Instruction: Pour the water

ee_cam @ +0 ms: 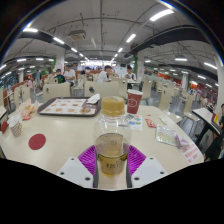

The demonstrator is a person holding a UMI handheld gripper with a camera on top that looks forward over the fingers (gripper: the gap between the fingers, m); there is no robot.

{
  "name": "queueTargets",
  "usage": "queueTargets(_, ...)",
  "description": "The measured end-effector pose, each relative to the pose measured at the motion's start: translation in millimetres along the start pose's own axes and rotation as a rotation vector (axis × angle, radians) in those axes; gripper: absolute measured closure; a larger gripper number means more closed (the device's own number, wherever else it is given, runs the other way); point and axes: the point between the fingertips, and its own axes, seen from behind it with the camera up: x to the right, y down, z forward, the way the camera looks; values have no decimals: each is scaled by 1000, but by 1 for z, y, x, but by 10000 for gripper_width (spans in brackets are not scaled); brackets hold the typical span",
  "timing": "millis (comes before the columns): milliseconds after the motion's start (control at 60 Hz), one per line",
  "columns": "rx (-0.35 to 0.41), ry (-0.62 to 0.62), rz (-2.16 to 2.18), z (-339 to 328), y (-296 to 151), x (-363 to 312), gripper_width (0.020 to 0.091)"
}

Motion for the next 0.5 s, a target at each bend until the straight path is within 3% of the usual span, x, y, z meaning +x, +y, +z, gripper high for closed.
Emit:
queueTargets(183,-22,103,-82,-10,-23,-1,735)
queueTargets(500,59,384,-640,-36,-165,-63,734)
